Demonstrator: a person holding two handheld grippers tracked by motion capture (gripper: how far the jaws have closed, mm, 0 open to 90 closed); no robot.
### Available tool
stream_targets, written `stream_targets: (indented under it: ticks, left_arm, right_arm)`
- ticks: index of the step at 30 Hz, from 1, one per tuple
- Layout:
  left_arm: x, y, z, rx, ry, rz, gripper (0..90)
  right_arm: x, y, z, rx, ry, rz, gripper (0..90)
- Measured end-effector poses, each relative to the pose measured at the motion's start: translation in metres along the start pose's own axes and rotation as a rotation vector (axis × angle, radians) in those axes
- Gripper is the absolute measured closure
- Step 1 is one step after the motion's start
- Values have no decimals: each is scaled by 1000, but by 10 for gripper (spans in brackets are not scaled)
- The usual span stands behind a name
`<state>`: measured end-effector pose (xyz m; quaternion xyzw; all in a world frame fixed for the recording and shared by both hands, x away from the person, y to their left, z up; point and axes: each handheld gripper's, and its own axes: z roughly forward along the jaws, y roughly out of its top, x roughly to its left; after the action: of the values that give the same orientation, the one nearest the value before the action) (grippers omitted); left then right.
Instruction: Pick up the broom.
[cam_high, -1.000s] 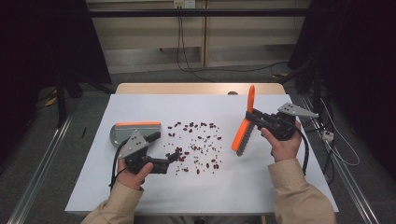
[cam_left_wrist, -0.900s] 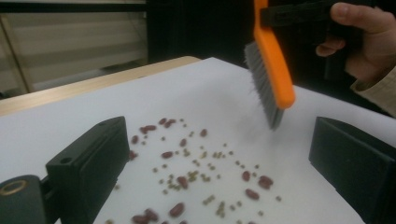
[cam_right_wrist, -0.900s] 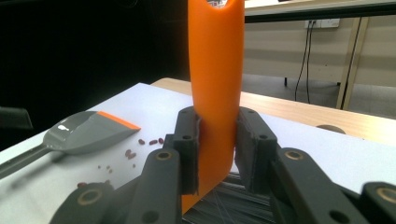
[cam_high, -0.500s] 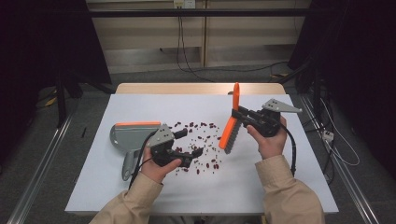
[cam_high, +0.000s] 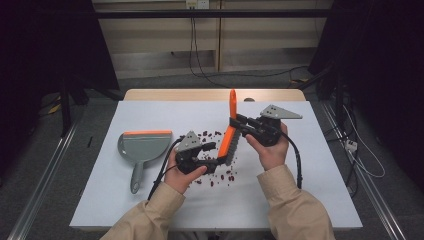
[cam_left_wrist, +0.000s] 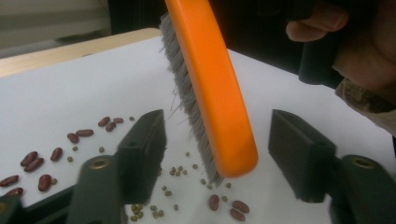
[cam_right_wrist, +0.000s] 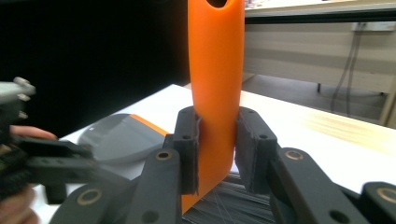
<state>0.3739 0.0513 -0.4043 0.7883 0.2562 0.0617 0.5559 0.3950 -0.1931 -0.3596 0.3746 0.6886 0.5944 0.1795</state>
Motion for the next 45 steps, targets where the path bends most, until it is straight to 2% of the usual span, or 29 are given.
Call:
stream_targets:
  ticks: [1, 4, 5, 6, 8, 11, 14, 15, 16, 19, 23, 24, 26, 31, 33, 35, 37, 43, 44, 45]
  left_arm:
    - [0, -1, 1, 5, 5, -5, 417]
    - [1, -1, 2, 28, 22, -1, 546]
    - [0, -1, 2, 32, 36, -3, 628]
    - [0, -2, 2, 42, 54, 1, 649]
    - [1, -2, 0, 58, 84, -13, 658]
    - [5, -5, -3, 38, 131, -56, 701]
    - [7, -6, -7, 20, 154, -58, 705]
    - [7, -6, -8, 16, 161, -57, 705]
    - [7, -5, -9, 6, 169, -61, 705]
    - [9, -5, -12, -13, 192, -62, 706]
    - [12, -5, -16, -36, 224, -64, 707]
    - [12, -5, -16, -39, 230, -70, 707]
    - [15, -5, -18, -39, 246, -61, 707]
    - [15, -5, -18, -63, 276, -71, 707]
    - [14, -5, -18, -63, 279, -61, 707]
    - [12, -6, -17, -65, 278, -59, 707]
    - [11, -6, -16, -64, 269, -38, 707]
    - [6, -6, -15, -87, 274, -20, 697]
    - [5, -5, -16, -89, 279, 6, 690]
    - [1, -5, -15, -97, 274, 3, 688]
  right_arm:
    - [0, 0, 0, 0, 0, 0, 716]
    - [6, 0, 6, 6, 10, -17, 716]
    - [8, 0, 8, 10, 11, -22, 715]
    - [11, 0, 11, 15, 9, -29, 714]
    - [12, 0, 12, 19, 5, -32, 713]
    - [19, 0, 16, 13, -24, -43, 710]
    - [21, 1, 19, 7, -29, -41, 705]
    - [23, 1, 21, 1, -33, -54, 668]
    - [23, 1, 21, 1, -33, -54, 668]
    - [25, 0, 23, -5, -53, -45, 537]
    - [28, -4, 23, -11, -83, -9, 406]
    - [29, -5, 24, -5, -79, 17, 357]
    - [30, -8, 25, 5, -91, 26, 323]
    - [36, -13, 30, 29, -83, 67, 304]
    - [38, -15, 33, 39, -84, 93, 303]
    - [39, -17, 39, 44, -57, 135, 305]
    - [40, -17, 41, 48, -57, 144, 305]
    - [40, -18, 46, 58, -87, 203, 289]
    - [41, -17, 48, 67, -102, 218, 290]
    - [41, -17, 49, 76, -119, 219, 283]
